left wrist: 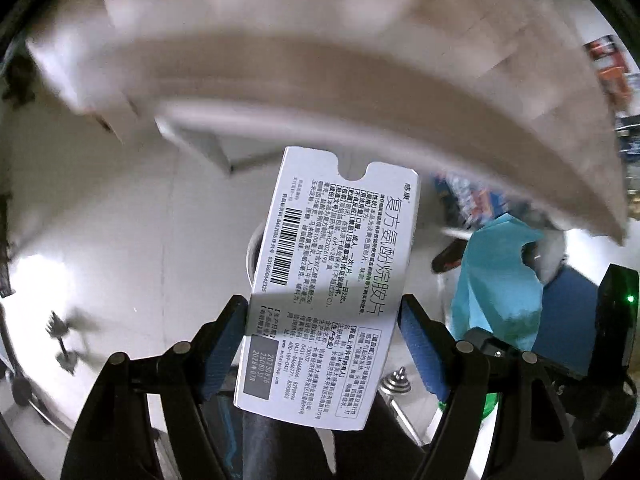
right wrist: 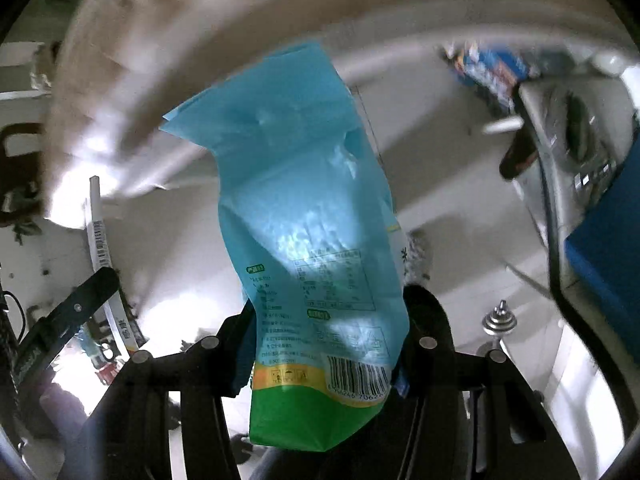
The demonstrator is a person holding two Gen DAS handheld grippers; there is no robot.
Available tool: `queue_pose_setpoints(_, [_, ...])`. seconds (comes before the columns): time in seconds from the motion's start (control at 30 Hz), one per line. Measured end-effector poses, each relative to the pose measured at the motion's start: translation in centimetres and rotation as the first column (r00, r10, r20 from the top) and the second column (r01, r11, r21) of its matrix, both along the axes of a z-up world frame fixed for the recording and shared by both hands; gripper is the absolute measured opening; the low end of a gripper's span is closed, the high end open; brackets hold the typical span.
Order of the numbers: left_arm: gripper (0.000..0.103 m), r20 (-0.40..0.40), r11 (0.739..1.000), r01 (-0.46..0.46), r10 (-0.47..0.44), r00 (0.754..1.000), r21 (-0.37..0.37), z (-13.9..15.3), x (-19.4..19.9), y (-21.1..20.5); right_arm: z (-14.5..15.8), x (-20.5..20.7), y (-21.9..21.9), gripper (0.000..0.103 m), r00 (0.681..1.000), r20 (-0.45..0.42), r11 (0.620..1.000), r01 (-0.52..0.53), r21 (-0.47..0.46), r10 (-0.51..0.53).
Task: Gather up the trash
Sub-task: 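Lift the leaflet card and snack bag, carry them over the bin, open both tools, then move both tools back over the table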
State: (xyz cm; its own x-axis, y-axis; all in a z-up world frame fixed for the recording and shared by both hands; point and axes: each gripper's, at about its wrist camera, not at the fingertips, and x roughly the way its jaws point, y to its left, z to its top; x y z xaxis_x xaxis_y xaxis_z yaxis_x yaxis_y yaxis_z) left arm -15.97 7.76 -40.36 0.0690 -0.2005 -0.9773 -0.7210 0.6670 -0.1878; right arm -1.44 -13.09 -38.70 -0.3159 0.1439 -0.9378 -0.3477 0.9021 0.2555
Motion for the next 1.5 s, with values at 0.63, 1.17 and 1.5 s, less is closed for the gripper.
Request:
queue_pose_setpoints(0.63, [0.093,-0.116,0.983,-0.061,0.042,0.992,-0.171,-26.4,-2.4,0.6,-33.8,-4.9,2.0,0.078,0.984,-0.177,0.999,-0.006,-0.042,-0.002])
queue_pose_setpoints(1.17, [0.093,-0.160,0.997,0.017,-0.005,0.987,0.069,-18.6,-4.5,-0.8,-27.1,-5.4,3.3,0.101,0.985,-0.037,0.978,-0.174,-0.115,0.171])
queue_pose_setpoints(1.5, [0.093,-0.135,0.994,0.047,-0.033,0.990,0.102,-8.6,-5.0,-2.1,-15.0,-4.6,2.7,0.101,0.972,0.056,0.968,-0.220,-0.124,0.228])
